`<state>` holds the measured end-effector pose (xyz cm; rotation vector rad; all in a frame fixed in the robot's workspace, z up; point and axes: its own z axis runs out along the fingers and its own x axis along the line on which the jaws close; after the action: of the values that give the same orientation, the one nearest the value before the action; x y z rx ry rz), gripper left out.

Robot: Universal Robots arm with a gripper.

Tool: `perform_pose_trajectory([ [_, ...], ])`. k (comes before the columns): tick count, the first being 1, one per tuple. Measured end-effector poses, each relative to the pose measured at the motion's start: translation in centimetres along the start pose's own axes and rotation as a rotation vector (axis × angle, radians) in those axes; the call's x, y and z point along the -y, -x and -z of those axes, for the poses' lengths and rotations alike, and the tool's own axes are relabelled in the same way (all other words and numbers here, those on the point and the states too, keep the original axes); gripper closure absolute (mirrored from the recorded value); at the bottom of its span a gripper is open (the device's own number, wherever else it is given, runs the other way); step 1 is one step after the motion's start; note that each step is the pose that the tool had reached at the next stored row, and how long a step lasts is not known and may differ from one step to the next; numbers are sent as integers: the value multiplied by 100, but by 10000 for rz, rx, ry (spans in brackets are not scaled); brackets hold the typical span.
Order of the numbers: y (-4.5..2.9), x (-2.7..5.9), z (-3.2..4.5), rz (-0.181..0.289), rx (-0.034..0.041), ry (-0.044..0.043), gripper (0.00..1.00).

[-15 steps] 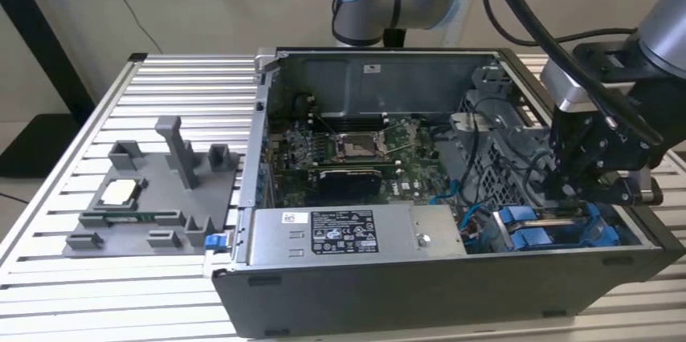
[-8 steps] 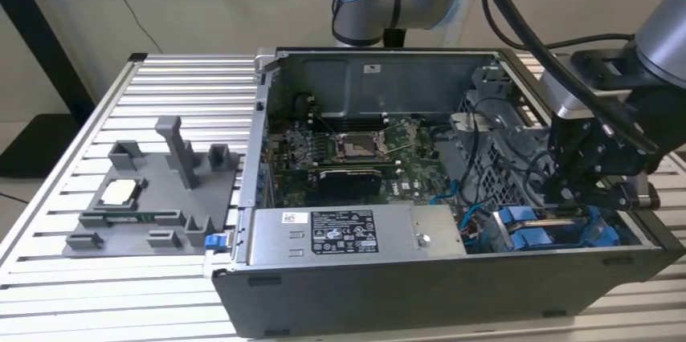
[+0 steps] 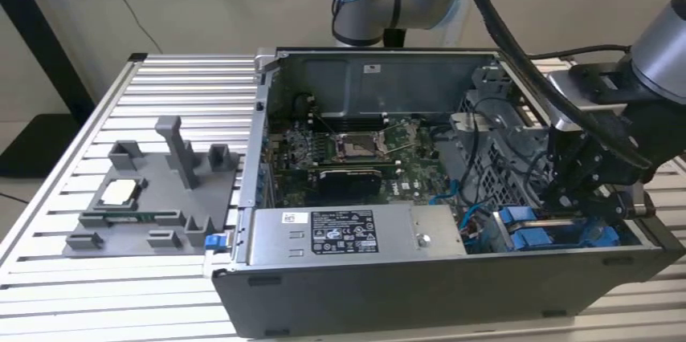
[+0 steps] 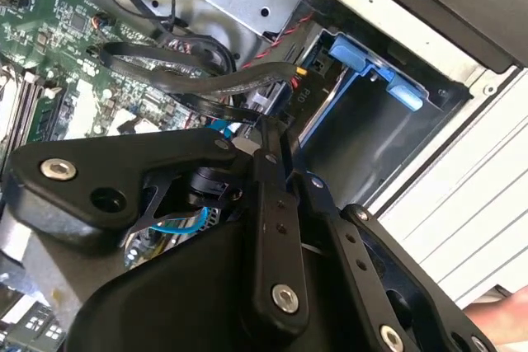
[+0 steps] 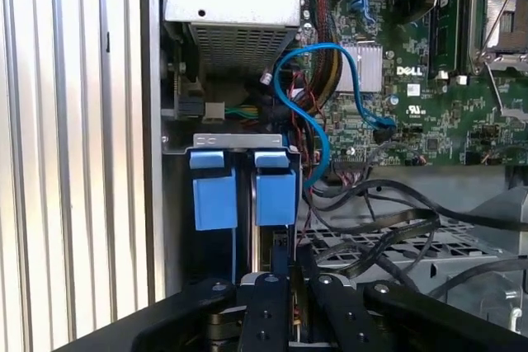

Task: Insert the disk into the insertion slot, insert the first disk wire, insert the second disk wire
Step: 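Insert the second disk wire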

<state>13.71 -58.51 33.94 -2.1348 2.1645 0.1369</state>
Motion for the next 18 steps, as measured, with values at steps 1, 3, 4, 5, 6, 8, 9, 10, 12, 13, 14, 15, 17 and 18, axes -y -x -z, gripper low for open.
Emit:
perform_pose_trajectory([
  [1, -4, 11, 6, -4, 6, 31, 84],
  [3, -13, 33, 23, -14, 1, 86, 84],
  [4, -18, 42, 30, -16, -7, 103, 84],
  [5, -23, 49, 38, -18, -8, 117, 84],
  [6, -25, 51, 54, -20, -6, 130, 84],
  [8, -27, 51, 71, -23, -8, 139, 84],
  [9, -27, 51, 71, -23, -6, 140, 84],
  [10, -27, 52, 70, -22, -7, 140, 84],
  [12, -28, 52, 64, -21, -7, 140, 84],
  [13, -28, 52, 61, -21, -6, 137, 84],
  [14, -29, 53, 56, -20, -6, 133, 84],
  [15, -29, 53, 52, -18, -8, 126, 84],
  [17, -30, 52, 48, -18, -8, 115, 84],
  [18, -30, 52, 48, -18, -10, 111, 84],
])
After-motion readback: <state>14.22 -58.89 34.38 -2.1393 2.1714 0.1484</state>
